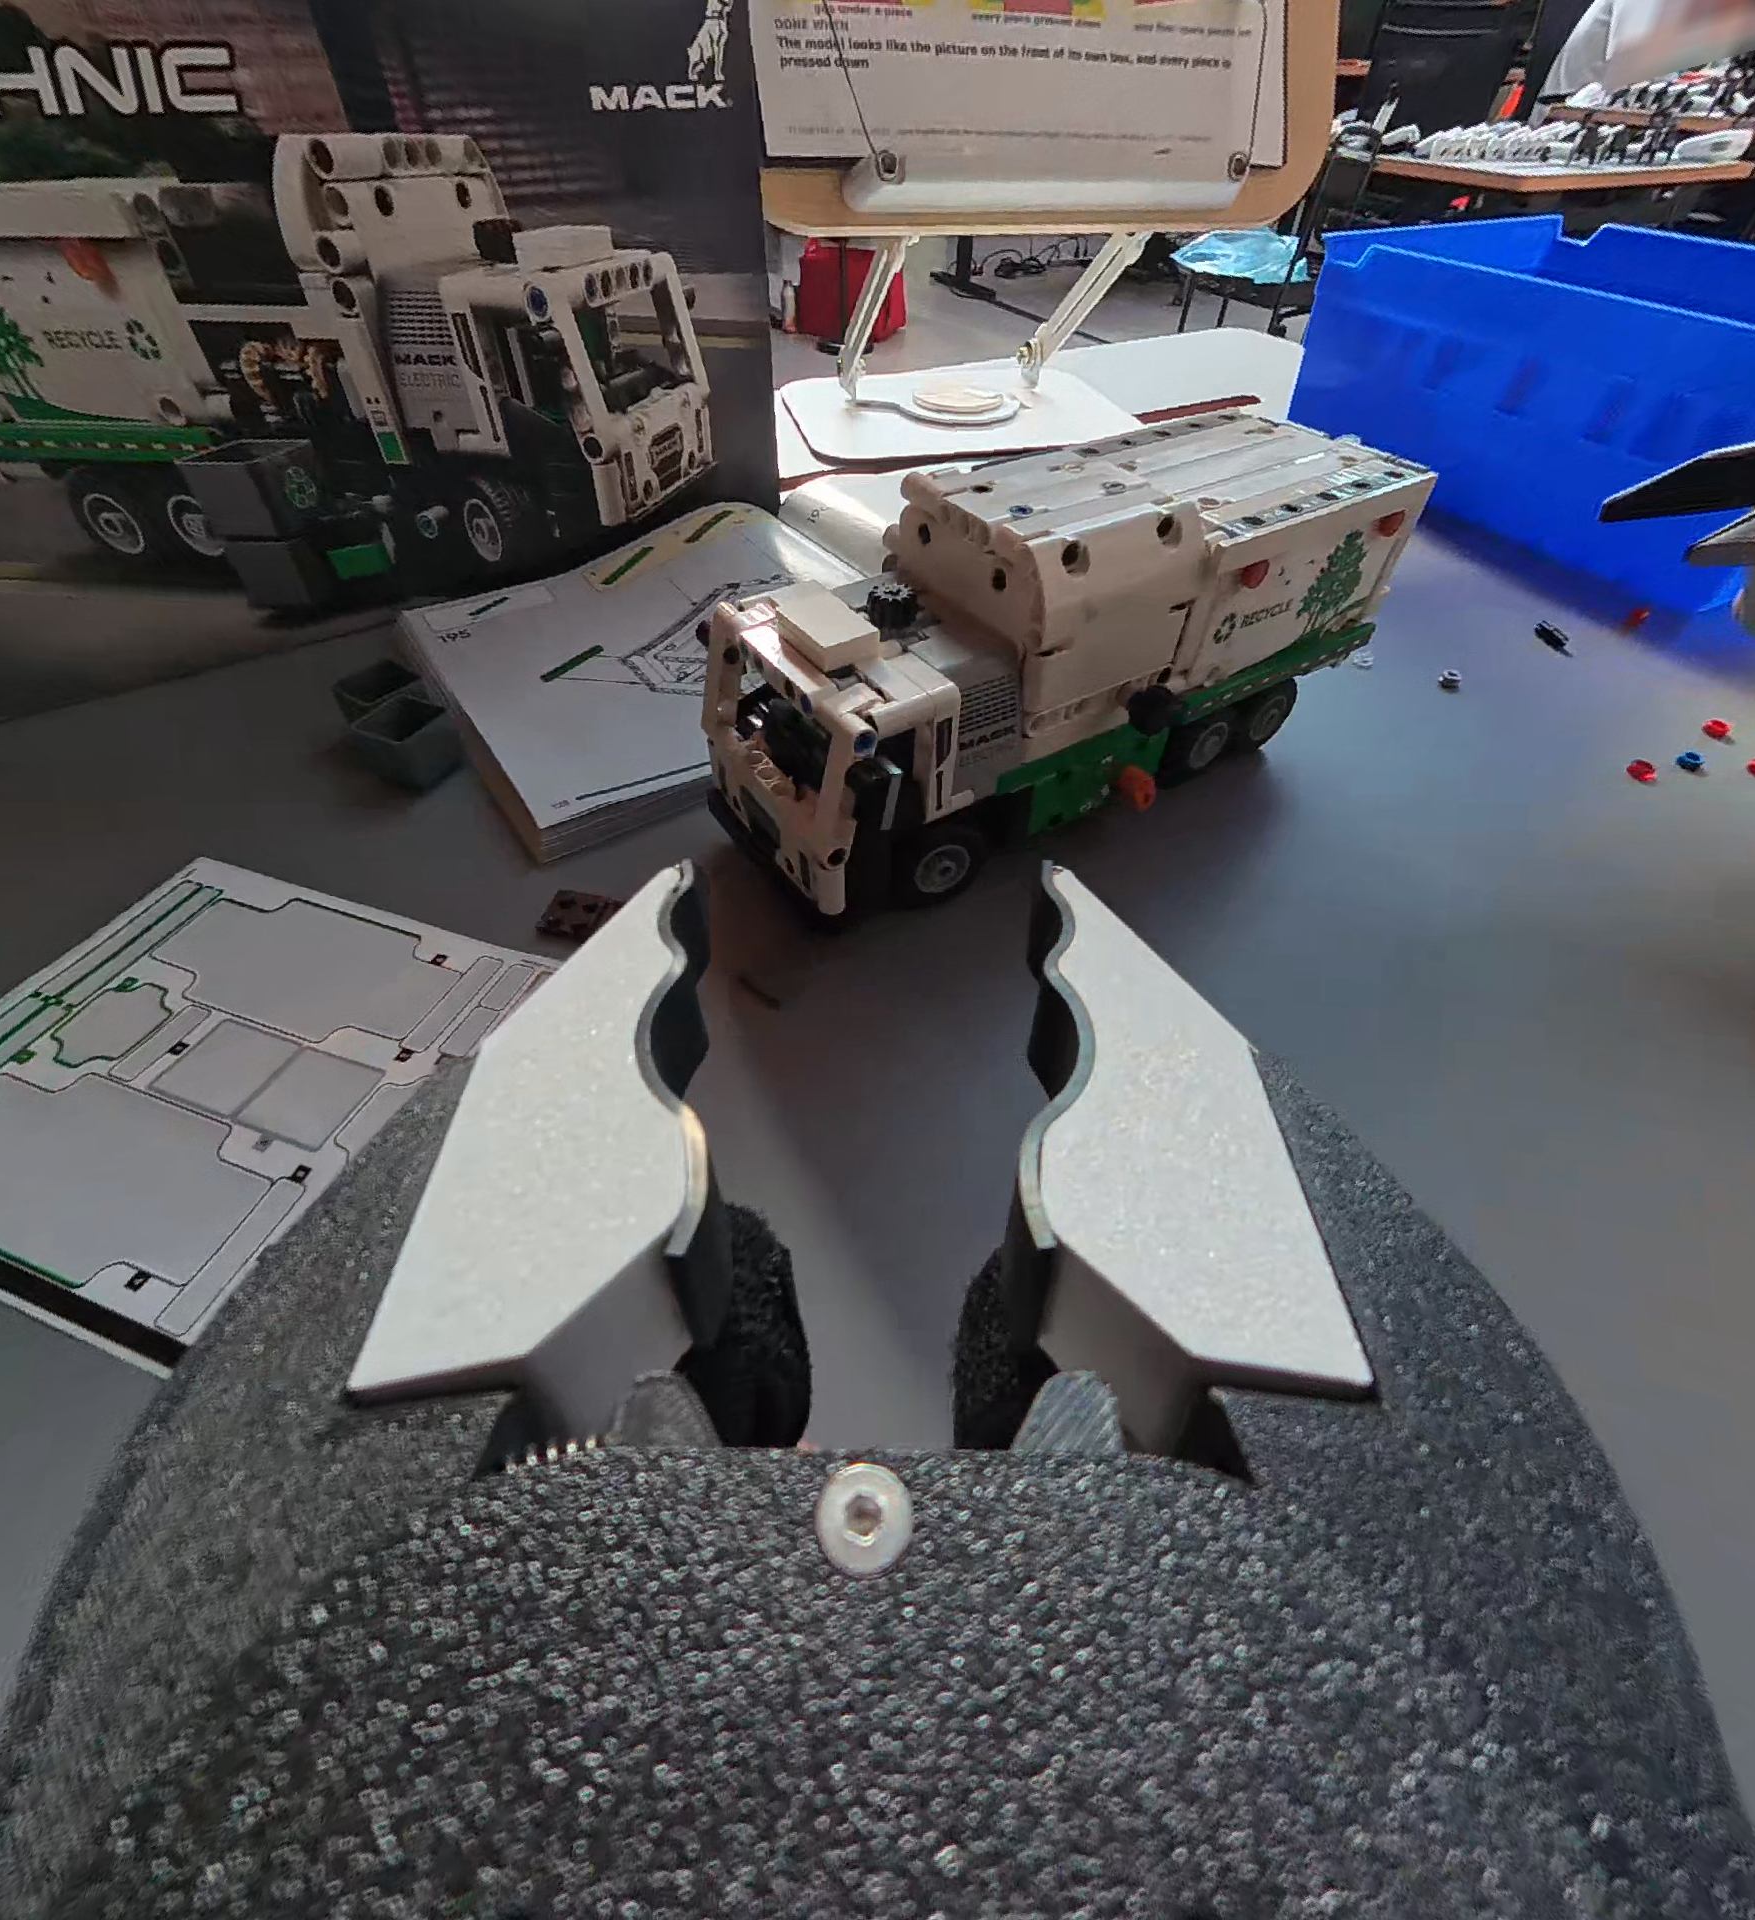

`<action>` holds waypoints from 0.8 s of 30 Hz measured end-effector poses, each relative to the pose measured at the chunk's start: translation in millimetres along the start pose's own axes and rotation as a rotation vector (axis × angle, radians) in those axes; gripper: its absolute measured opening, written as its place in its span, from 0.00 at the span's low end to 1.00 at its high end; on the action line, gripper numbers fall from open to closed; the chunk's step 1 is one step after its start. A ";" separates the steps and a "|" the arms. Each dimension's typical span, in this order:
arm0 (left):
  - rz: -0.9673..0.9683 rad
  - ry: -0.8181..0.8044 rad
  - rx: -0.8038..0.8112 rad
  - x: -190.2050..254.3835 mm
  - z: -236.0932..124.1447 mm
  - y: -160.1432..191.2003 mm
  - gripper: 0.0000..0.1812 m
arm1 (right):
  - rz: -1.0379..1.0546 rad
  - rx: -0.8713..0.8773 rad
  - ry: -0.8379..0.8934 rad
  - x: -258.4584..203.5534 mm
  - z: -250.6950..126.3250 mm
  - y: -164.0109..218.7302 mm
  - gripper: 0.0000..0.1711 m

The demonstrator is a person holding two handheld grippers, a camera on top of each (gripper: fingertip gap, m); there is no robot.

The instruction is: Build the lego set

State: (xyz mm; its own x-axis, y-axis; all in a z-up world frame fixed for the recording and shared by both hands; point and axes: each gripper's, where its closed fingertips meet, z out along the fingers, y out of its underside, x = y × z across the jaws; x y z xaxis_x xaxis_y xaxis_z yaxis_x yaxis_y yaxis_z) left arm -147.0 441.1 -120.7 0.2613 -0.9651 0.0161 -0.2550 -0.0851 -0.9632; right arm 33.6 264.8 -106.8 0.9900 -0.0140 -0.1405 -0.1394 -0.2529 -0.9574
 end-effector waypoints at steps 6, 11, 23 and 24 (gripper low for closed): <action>-0.100 0.100 -0.047 3.3 4.0 5.5 0.33 | -0.034 -0.060 0.031 8.1 3.5 13.0 0.28; -0.097 0.071 -0.071 1.8 5.4 8.9 0.32 | 0.002 -0.059 0.048 16.3 -0.4 14.6 0.28; 0.508 0.488 -0.448 184.2 135.5 -152.1 0.27 | 0.010 0.034 0.036 8.3 -17.0 6.4 0.25; 0.593 0.484 -0.512 190.9 162.2 -149.3 0.27 | 0.010 0.039 0.029 7.6 -18.2 5.9 0.25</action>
State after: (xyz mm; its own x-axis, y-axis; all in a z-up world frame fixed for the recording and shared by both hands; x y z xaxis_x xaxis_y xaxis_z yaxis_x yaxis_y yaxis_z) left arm 91.9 309.8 -17.4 -0.4324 -0.8741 -0.2212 -0.6336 0.4691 -0.6152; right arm 40.7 245.6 -108.9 0.9887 -0.0442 -0.1433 -0.1495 -0.2144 -0.9652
